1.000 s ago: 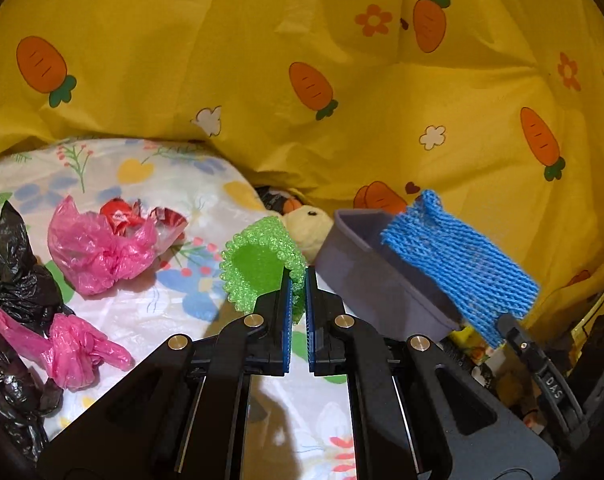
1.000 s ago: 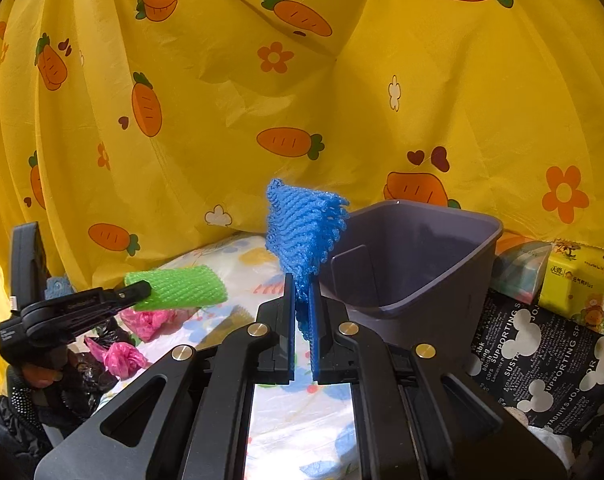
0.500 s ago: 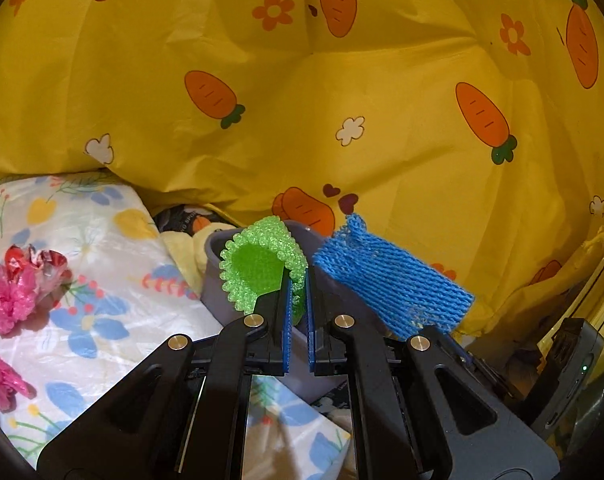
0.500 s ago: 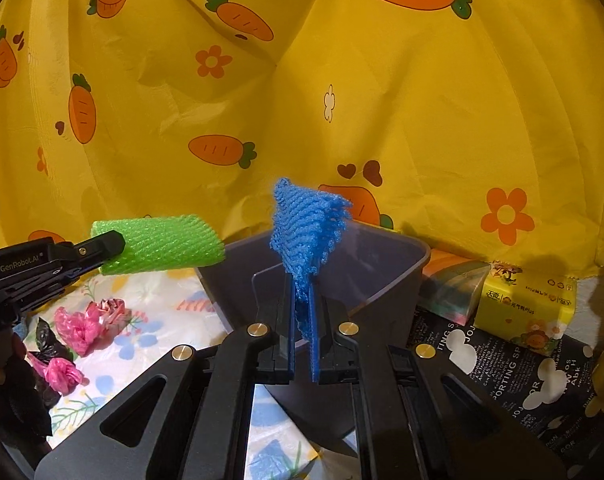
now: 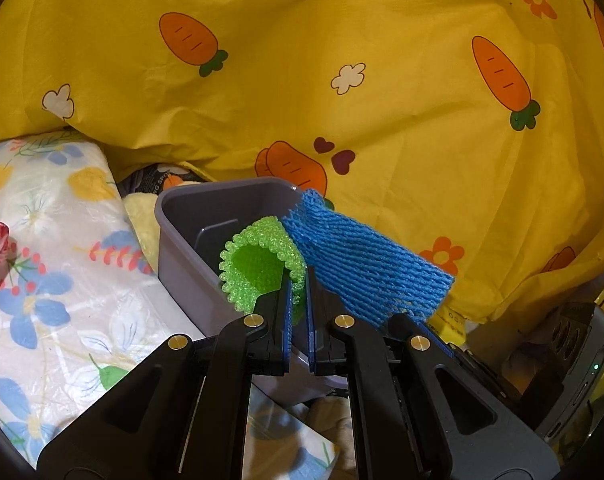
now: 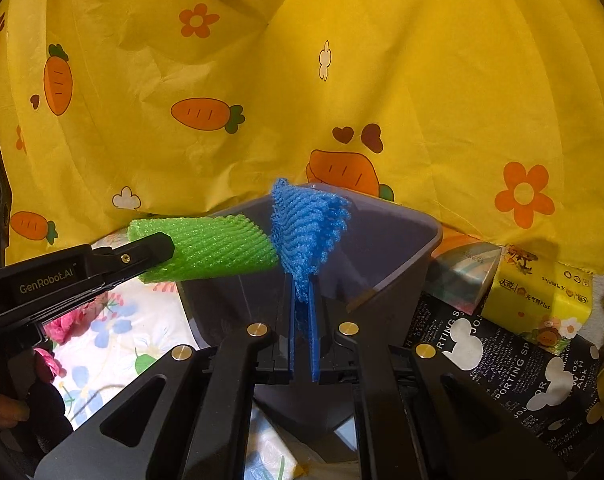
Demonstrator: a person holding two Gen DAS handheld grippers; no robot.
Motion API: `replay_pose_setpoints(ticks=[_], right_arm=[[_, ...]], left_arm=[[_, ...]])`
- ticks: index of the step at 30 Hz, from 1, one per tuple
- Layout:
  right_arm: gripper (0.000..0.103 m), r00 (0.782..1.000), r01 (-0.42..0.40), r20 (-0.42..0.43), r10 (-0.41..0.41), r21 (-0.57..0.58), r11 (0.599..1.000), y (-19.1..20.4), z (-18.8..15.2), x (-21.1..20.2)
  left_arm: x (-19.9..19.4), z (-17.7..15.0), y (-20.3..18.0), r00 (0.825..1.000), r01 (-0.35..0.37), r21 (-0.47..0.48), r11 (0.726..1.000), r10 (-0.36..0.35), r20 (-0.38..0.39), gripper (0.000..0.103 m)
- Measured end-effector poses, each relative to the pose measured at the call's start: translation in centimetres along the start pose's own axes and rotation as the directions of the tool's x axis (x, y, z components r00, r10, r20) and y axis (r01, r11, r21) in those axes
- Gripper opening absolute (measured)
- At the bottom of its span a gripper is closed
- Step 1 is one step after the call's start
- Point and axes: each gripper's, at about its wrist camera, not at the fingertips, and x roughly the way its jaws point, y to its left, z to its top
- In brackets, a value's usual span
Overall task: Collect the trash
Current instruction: 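Carry the blue net and green net over the gray bin with both tools, then open both tools to drop the nets into the bin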
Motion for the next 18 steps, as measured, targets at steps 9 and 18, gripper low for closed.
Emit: replay_pose_setpoints(ticks=[9,18], right_arm=[[0.008,1.000,-0.010,-0.020,0.010,-0.004,1.000,-0.2,0.1,1.3],[0.037,0.999,-0.008,-0.033,0.008,-0.006,1.000,-0.3,-0.1,2.1]], left_arm=[[1.2,0.0,0.5,0.999,0.030,-0.011,0.999,-0.030,-0.024,0.033],[-0.4,0.0,2.0,0.999,0.019,-0.057,0.998,-0.018,0.027,0.080]])
